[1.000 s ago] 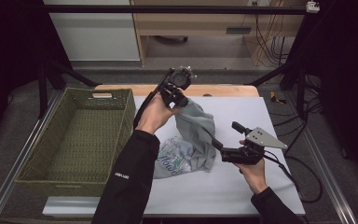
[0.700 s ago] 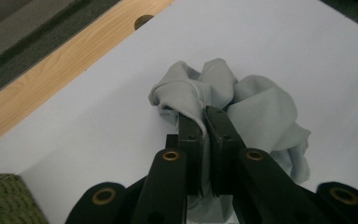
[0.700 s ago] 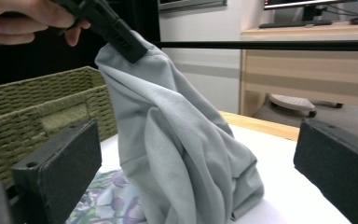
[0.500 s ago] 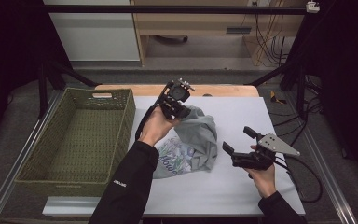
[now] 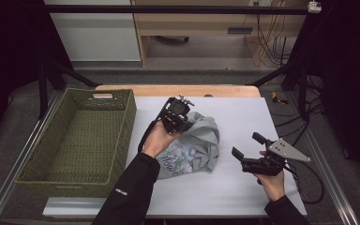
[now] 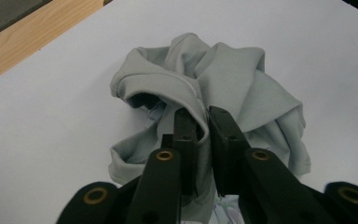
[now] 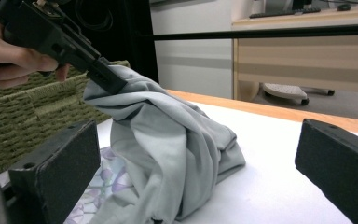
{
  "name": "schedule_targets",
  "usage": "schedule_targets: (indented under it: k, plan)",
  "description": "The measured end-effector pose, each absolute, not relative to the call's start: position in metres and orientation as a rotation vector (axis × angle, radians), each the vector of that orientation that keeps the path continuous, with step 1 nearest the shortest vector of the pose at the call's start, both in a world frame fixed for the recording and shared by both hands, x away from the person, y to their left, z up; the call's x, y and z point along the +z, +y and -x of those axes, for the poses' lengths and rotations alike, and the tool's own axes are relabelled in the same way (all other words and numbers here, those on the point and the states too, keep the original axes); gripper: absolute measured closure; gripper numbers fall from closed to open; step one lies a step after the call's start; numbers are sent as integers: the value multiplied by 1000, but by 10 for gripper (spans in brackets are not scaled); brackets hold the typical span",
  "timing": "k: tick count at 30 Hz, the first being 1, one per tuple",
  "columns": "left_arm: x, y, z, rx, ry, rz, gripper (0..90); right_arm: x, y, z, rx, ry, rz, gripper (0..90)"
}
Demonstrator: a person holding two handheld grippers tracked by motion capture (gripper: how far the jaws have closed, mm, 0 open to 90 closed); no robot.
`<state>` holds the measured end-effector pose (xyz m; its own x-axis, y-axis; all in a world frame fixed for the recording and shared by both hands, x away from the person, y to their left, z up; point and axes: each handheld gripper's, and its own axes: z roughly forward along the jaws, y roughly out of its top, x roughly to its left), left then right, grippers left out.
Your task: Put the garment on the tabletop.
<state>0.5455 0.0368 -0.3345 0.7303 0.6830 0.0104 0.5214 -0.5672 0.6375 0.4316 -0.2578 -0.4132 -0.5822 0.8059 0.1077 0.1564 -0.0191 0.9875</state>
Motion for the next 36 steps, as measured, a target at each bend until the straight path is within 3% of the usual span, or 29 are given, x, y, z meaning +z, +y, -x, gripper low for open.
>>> schedule_targets:
  k: [1, 2, 3, 6, 7, 12, 16, 24, 36]
  plan:
    - [-333, 37, -545, 339, 908, -2289, 738, -413, -259, -432, 1651, 1747, -1001, 4]
    - [-331, 38, -545, 338, 910, -2276, 621, -413, -260, -432, 1656, 1741, -1012, 4]
    - [-328, 39, -544, 343, 902, -2268, 621, -413, -260, -432, 1656, 1741, -1012, 4]
    - [-320, 42, -540, 374, 902, -2213, 425, -414, -261, -430, 1659, 1749, -1032, 4]
    - [-317, 43, -538, 391, 889, -2199, 425, -414, -261, -430, 1659, 1749, -1032, 4]
    - [-308, 50, -529, 460, 885, -2095, 214, -414, -263, -431, 1648, 1741, -1017, 4]
    - [-309, 60, -521, 445, 876, -2033, 122, -414, -264, -431, 1639, 1741, -992, 3]
    - [-324, 88, -498, 452, 805, -1871, 65, -416, -262, -430, 1629, 1752, -1024, 3]
    - [-356, 118, -471, 445, 748, -1684, 50, -420, -262, -432, 1610, 1763, -1013, 3]
